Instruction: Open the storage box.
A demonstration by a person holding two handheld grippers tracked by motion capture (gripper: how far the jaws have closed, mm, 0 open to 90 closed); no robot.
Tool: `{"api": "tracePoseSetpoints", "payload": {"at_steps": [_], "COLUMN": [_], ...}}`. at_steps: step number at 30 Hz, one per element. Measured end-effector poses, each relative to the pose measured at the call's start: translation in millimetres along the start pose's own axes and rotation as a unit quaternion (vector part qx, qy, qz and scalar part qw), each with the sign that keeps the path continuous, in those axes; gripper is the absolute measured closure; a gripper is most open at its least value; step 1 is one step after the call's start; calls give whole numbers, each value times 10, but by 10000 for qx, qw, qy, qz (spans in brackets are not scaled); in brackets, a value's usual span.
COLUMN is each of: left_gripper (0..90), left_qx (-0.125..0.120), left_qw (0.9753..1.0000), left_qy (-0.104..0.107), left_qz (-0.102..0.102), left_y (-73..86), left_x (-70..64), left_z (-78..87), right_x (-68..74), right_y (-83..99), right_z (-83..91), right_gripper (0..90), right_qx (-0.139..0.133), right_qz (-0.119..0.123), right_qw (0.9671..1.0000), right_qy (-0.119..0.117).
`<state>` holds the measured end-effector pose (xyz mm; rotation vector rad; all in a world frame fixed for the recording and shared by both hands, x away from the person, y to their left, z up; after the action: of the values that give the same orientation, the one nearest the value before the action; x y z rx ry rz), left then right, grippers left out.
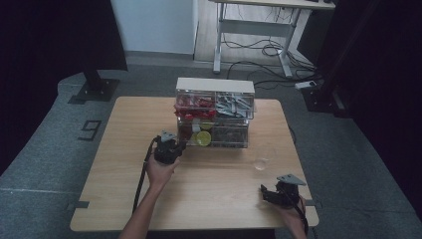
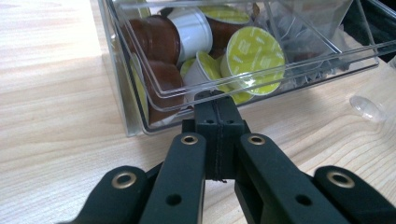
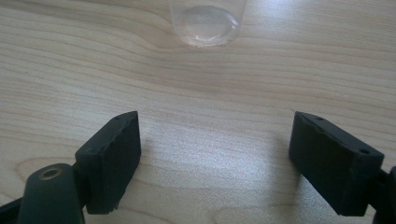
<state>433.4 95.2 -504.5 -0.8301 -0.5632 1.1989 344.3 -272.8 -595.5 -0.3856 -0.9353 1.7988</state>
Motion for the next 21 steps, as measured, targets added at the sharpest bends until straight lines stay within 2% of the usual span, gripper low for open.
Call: {"api": "tracePoseSetpoints", "payload": {"at_steps": [21], "left_gripper": [900], "left_qx": [-109], "left_qw": [9999], "left_qy": [67], "left_qz": [65], "left_y": [-190], "left_x": [7], "left_z": [98], "right_x": [2], "right_y": [-1], "right_z": [-2], "right_gripper": [170], "right_qx": [-3], "right_qz": [-2], "right_qw": [10000], "right_qy": [10]}}
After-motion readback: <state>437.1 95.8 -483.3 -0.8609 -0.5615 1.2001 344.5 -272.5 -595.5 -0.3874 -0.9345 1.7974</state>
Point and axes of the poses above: each handheld gripper's, and its own axes: z roughly backward along the jaws, y roughly out of its underside, x roughly to its left, the point moved 6 cm from there along -z, roughly forward along the jaws, and after that the axes turned 13 degrees about -y, right-handed, at the moved point
